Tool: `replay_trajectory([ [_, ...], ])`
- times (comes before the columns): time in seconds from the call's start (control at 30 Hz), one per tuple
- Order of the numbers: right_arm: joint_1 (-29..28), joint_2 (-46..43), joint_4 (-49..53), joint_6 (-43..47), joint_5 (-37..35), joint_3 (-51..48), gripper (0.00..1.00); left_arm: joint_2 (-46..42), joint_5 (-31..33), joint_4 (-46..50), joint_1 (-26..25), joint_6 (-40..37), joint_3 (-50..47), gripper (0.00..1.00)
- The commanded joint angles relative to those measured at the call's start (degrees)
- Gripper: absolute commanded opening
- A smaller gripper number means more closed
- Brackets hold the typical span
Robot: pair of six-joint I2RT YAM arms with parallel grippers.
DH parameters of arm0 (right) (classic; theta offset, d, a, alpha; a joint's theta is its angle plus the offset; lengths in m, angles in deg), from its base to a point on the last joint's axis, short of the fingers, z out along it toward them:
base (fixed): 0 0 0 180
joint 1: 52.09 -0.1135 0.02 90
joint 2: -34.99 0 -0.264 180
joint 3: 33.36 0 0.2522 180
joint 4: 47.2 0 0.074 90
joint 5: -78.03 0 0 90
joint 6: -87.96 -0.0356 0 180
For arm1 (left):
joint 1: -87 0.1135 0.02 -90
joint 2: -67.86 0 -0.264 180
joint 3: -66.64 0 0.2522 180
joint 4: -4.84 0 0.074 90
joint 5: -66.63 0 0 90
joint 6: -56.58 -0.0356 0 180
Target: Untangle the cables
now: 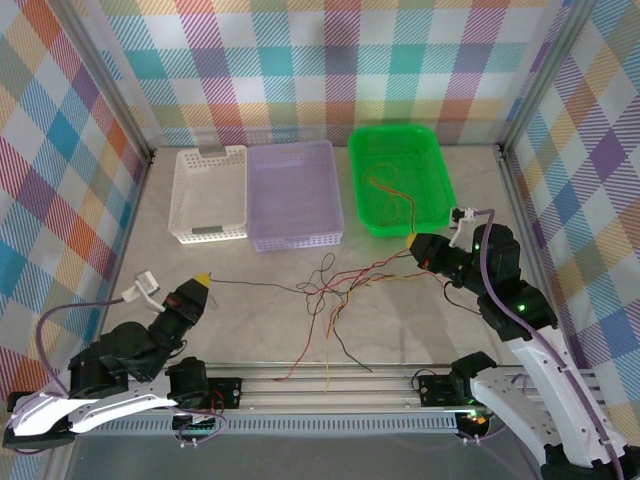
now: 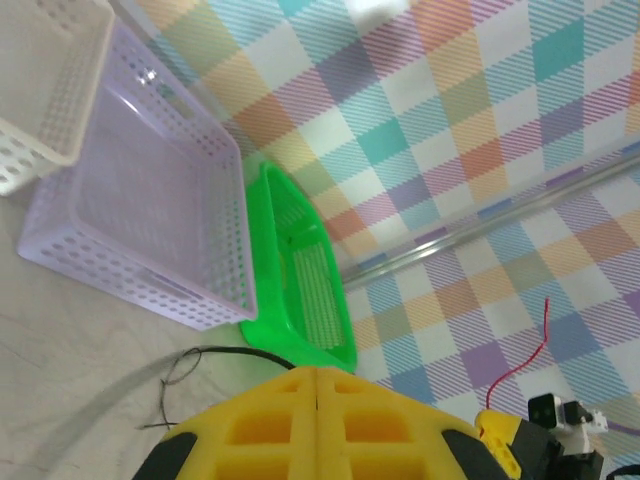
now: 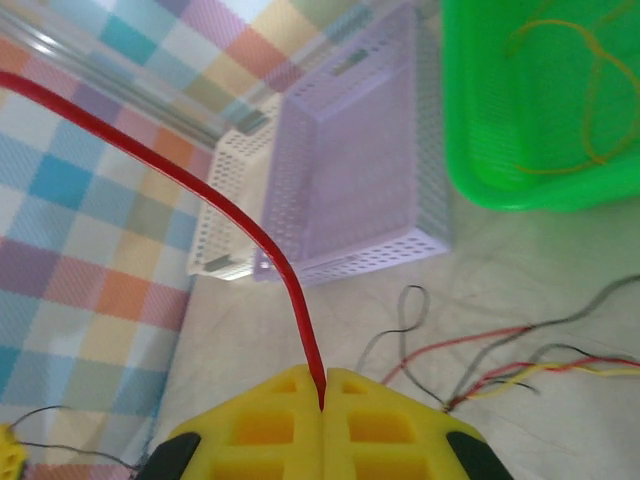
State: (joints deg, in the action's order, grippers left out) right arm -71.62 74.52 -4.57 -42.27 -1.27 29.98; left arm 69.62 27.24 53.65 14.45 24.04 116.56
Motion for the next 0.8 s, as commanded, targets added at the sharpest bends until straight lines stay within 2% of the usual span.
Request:
replay_trajectory([
  [0.0,4.8,-1.4,5.4,1.6,-1.2,0.9,0.00,0.8,4.4,9.9,0.4,-2.2,4.3,0.00],
  [0.27,18.0,-2.0,12.2,5.5,-2.4,6.0,0.00,6.7,11.7,25.8,0.4,-3.5,17.9,0.00],
  [0.43,26.1,-0.6,13.5,5.8,0.7,7.3,0.00,14.1,15.9,34.1,0.3,-5.0,27.7,0.00],
  [0.67,28.1,0.0,12.8,4.7,1.0,7.7,0.00,22.3,20.1,39.9,0.1,-8.7,37.6,0.00],
  [0.77,28.1,0.3,11.1,3.8,4.6,7.9,0.00,23.8,20.2,35.7,0.0,-14.1,39.1,0.00],
])
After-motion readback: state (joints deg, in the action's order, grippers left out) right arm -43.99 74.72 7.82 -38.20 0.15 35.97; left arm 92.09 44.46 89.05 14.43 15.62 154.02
